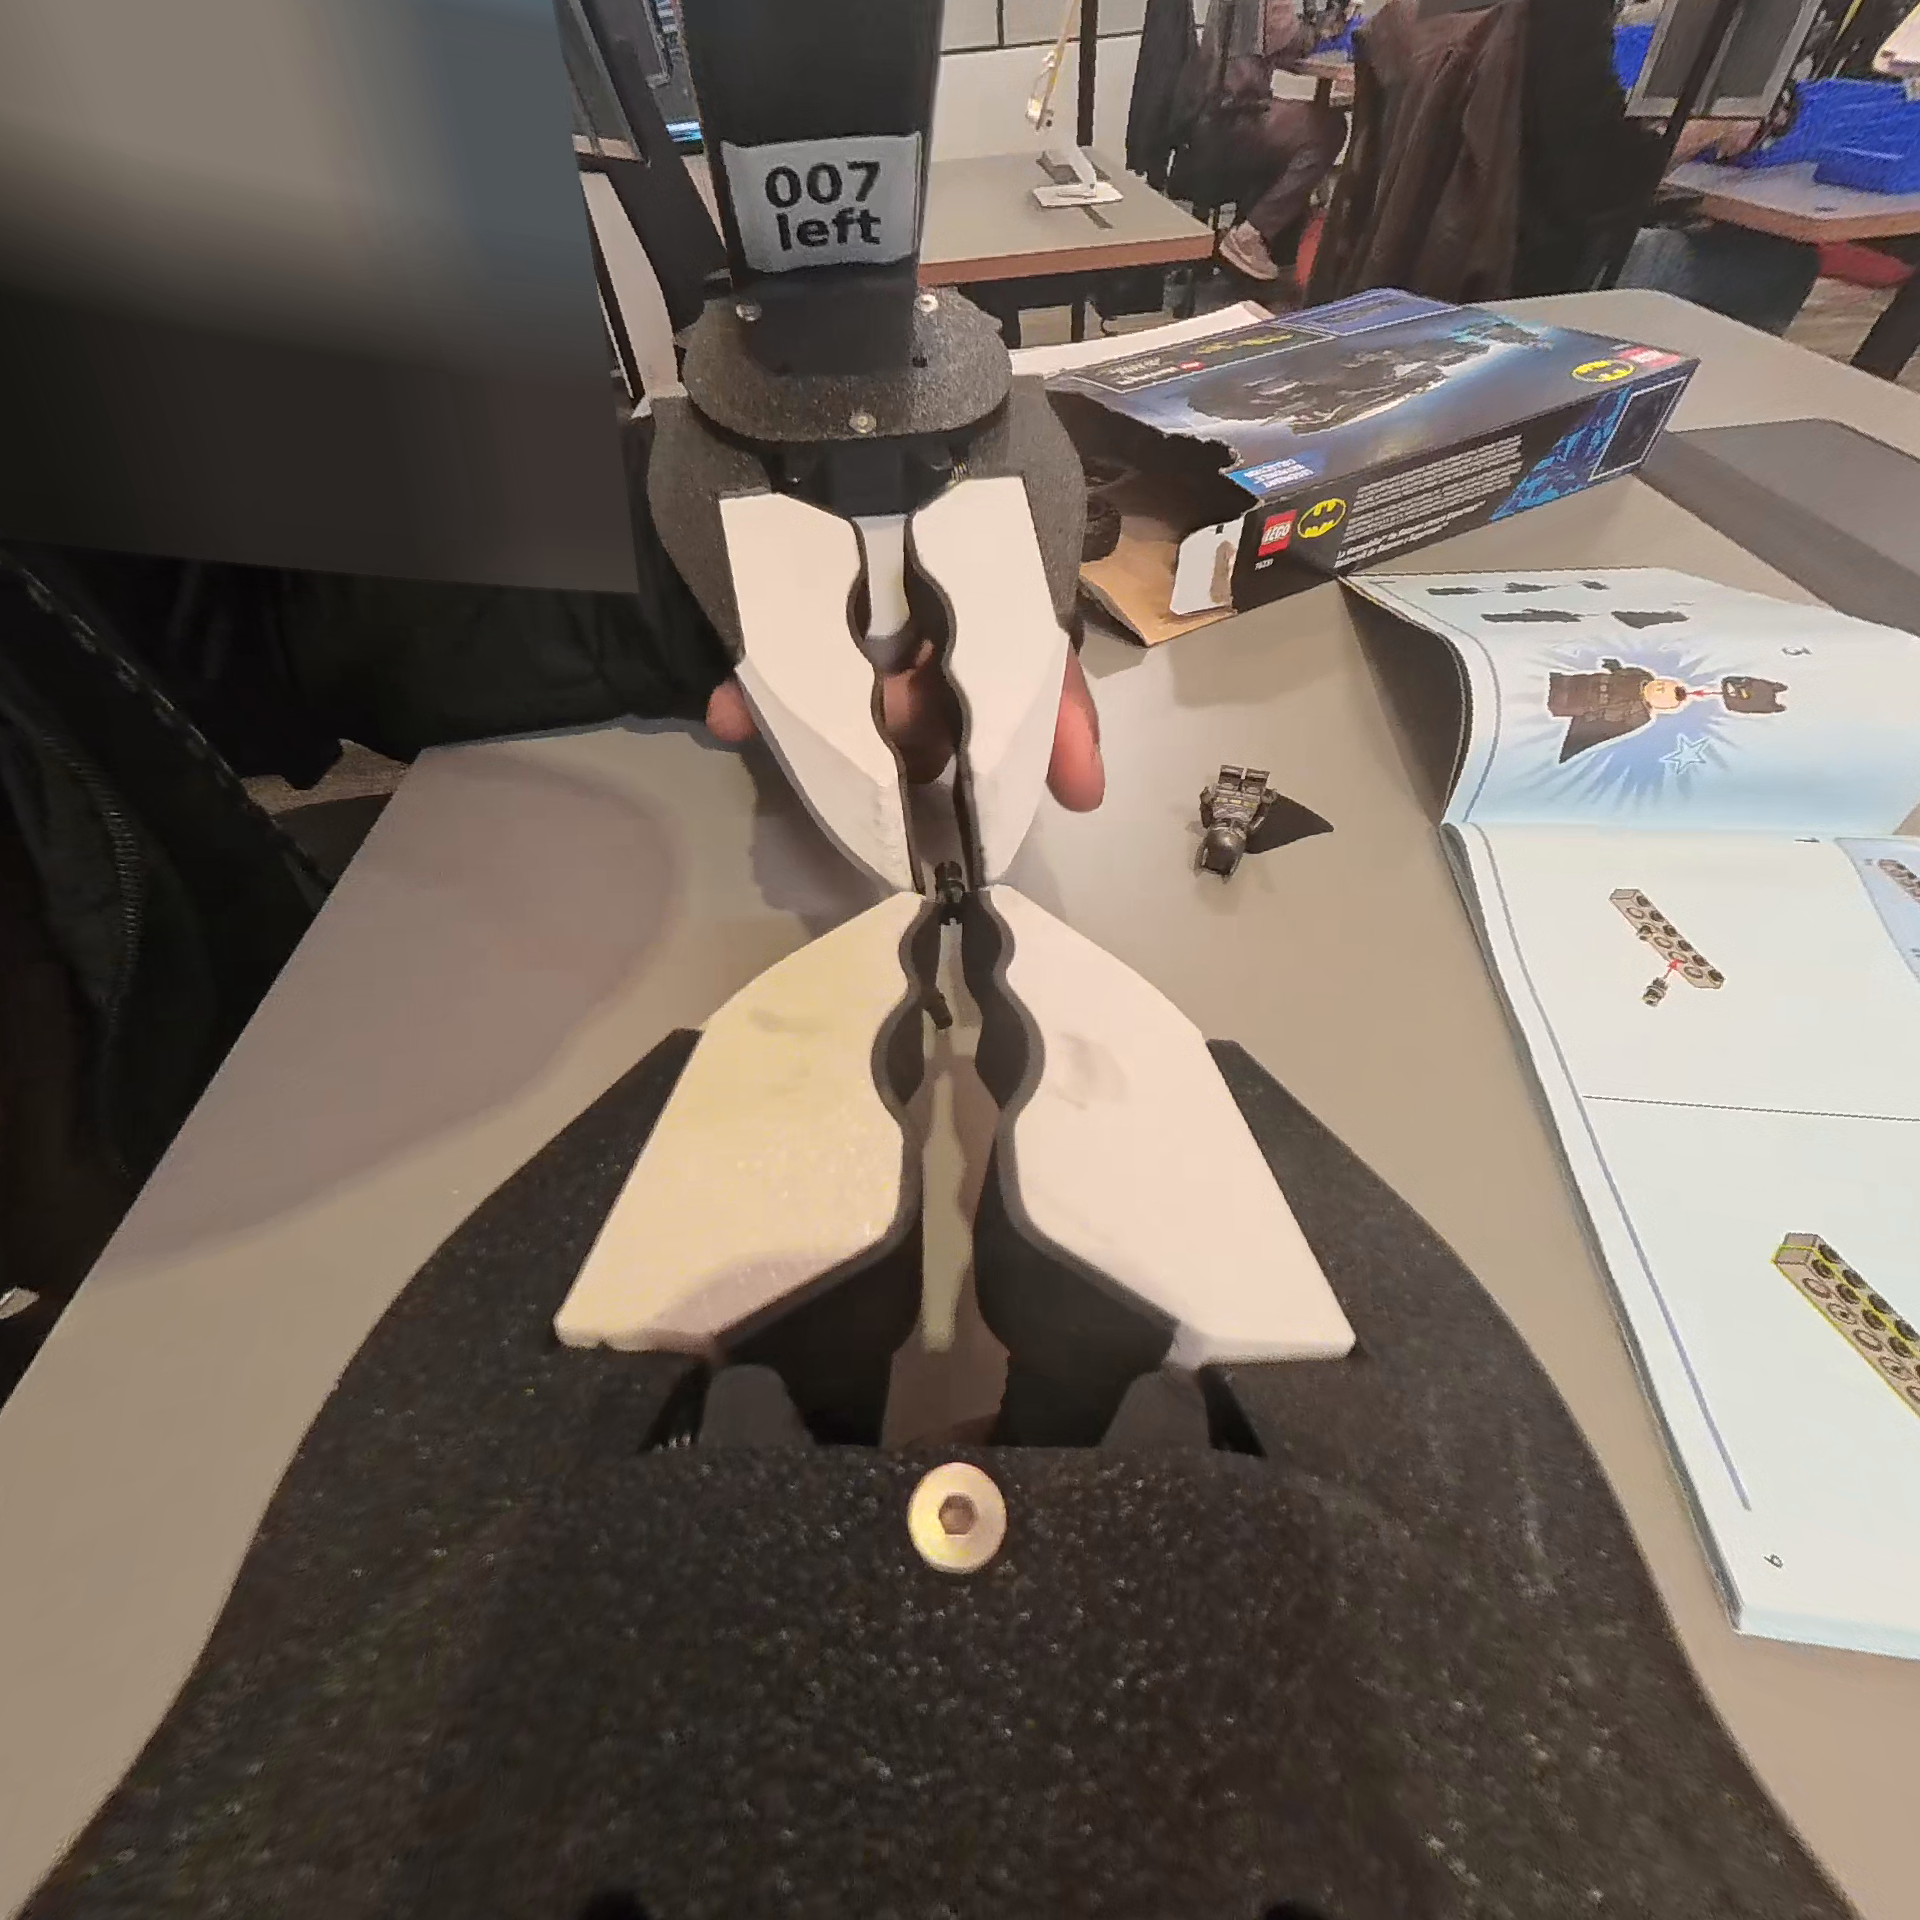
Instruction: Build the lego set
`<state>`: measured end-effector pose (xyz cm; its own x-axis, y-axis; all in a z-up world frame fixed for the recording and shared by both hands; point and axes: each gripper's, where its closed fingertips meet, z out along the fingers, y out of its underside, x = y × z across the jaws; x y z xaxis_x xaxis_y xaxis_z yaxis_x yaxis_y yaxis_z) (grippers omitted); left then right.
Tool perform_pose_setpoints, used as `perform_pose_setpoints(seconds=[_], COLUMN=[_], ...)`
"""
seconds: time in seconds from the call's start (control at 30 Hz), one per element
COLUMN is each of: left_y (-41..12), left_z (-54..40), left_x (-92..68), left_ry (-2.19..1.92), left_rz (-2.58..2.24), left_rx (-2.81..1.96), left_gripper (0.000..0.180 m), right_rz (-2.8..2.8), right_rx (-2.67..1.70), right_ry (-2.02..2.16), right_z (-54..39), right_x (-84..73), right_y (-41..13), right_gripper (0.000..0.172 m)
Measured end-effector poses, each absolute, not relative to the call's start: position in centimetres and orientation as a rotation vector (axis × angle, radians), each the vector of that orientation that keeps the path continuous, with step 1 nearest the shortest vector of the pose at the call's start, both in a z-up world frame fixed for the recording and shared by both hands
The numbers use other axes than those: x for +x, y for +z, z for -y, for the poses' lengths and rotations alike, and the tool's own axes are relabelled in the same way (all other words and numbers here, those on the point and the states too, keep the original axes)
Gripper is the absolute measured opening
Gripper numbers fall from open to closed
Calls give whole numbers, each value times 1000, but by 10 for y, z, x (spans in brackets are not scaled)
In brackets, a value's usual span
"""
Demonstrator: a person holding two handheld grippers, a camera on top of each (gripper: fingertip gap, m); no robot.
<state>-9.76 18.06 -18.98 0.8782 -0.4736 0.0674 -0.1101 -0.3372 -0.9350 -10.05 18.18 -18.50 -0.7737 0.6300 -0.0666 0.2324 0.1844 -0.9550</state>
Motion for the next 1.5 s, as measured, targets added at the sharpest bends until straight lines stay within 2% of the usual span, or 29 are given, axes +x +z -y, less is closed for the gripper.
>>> perform_pose_setpoints(seconds=[1.5], left_y=[-192], left_z=[-178], left_x=[-88], left_ry=[-381], left_rz=[-502], left_rx=[-1924], left_gripper=[4], right_rz=[2183], right_rx=[-807], right_ry=[1654], right_z=[-175], right_x=[-94], right_y=[-187], right_gripper=[7])
